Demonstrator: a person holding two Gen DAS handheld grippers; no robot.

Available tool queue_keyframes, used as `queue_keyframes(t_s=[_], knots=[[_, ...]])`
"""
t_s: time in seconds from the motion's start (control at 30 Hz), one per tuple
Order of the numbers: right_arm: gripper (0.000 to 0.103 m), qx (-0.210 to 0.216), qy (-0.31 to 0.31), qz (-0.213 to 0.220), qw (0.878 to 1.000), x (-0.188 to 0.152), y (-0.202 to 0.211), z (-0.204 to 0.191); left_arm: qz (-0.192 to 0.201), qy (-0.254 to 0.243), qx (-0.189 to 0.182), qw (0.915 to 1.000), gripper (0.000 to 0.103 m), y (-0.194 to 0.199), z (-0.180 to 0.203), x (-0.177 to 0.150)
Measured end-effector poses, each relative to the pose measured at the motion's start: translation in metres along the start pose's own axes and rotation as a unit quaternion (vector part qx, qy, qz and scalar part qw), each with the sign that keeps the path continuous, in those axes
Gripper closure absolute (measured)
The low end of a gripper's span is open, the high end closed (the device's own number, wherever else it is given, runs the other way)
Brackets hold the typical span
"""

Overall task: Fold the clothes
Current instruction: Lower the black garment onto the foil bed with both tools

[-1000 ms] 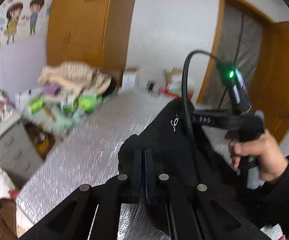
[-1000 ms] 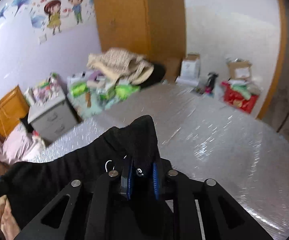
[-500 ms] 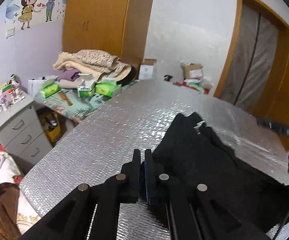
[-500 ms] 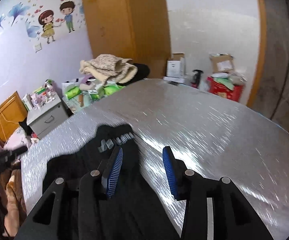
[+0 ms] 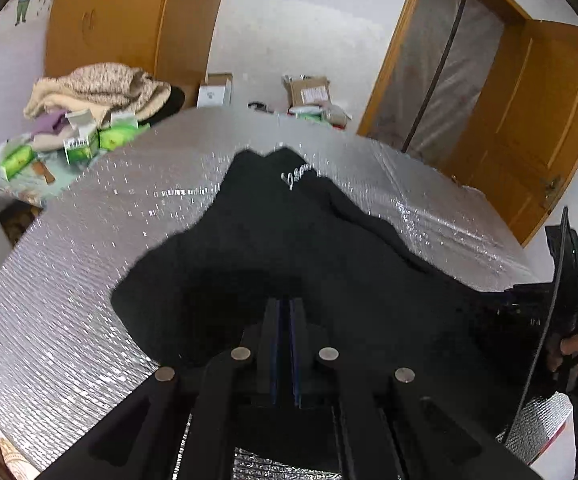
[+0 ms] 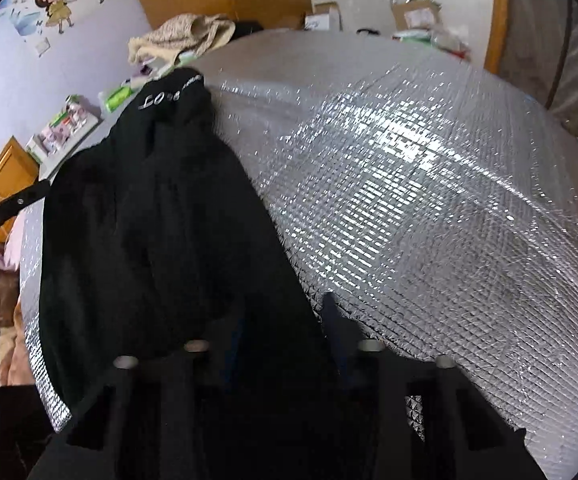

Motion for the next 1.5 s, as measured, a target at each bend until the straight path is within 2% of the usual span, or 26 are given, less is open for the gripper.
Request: queue_keyframes(t_s=[0.07, 0.17, 0.3, 0.33, 0.47, 0.6, 0.67, 0.8, 0.9, 0.97, 1.13, 1.27, 1.33, 1.4, 1.47, 1.5], knots=[[0.098, -0.011, 0.008, -0.005, 1.000, 0.007, 0.001, 0.002, -0.003, 0.005, 0.001, 1.0000, 0.099, -0.004, -0.002, -0.002], [0.099, -0.049, 0.010, 0.006, 0.999, 0.030, 0.011, 0.014, -0.002, 0.011, 0.009, 0.9999, 0.099, -0.007, -0.007, -0.002], [0.099, -0.088, -0.026, 0.093, 0.991, 0.090, 0.059, 0.050, 0.012, 0.032, 0.019, 0.9992, 0.099, -0.003, -0.020, 0.001], [0.098, -0.098, -0.033, 0.102, 0.989, 0.100, 0.064, 0.057, 0.019, 0.037, 0.025, 0.9988, 0.099, 0.000, -0.024, 0.002], [0.090, -0.125, -0.048, 0.100, 0.986, 0.124, 0.063, 0.071, 0.042, 0.060, 0.048, 0.9961, 0.099, 0.011, -0.043, 0.008], [0.068, -0.110, -0.045, 0.094, 0.988, 0.105, 0.054, 0.059, 0.052, 0.085, 0.055, 0.9935, 0.098, 0.015, -0.065, 0.010], [0.068, -0.098, -0.037, 0.100, 0.989, 0.090, 0.056, 0.045, 0.042, 0.096, 0.042, 0.9936, 0.096, 0.009, -0.072, 0.010], [0.067, -0.064, -0.011, 0.116, 0.991, 0.036, 0.063, 0.012, 0.000, 0.118, -0.026, 0.9927, 0.092, -0.017, -0.074, 0.003], [0.066, -0.033, -0.006, 0.113, 0.993, -0.010, 0.053, -0.006, -0.008, 0.122, -0.057, 0.9909, 0.083, -0.027, -0.070, 0.003], [0.066, -0.021, -0.019, 0.109, 0.994, -0.029, 0.046, -0.007, -0.004, 0.125, -0.074, 0.9894, 0.076, -0.027, -0.067, 0.003], [0.066, 0.007, -0.074, 0.120, 0.990, -0.075, 0.040, -0.003, 0.014, 0.136, -0.120, 0.9833, 0.071, -0.018, -0.063, 0.002], [0.066, 0.020, -0.096, 0.124, 0.987, -0.099, 0.037, -0.003, -0.009, 0.148, -0.154, 0.9768, 0.062, -0.028, -0.061, -0.002], [0.066, 0.022, -0.101, 0.125, 0.987, -0.103, 0.035, 0.000, -0.020, 0.153, -0.155, 0.9759, 0.062, -0.035, -0.060, -0.004], [0.066, 0.020, -0.106, 0.126, 0.986, -0.106, 0.034, 0.002, -0.023, 0.158, -0.146, 0.9764, 0.067, -0.039, -0.060, -0.003], [0.066, 0.014, -0.108, 0.126, 0.986, -0.105, 0.033, 0.004, -0.035, 0.155, -0.130, 0.9787, 0.094, -0.042, -0.060, 0.000], [0.066, 0.008, -0.107, 0.125, 0.986, -0.105, 0.034, 0.006, -0.035, 0.154, -0.130, 0.9788, 0.095, -0.041, -0.060, 0.001]])
Point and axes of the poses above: each gripper's, at about its wrist camera, not at the fingertips, and y roughly against the way its jaws point, z to its right, x to its top, the point moved 8 cm from there along -y, roughly the way its jaws point, and after that the axes turned 15 degrees about -z, right-handed, at the moved point
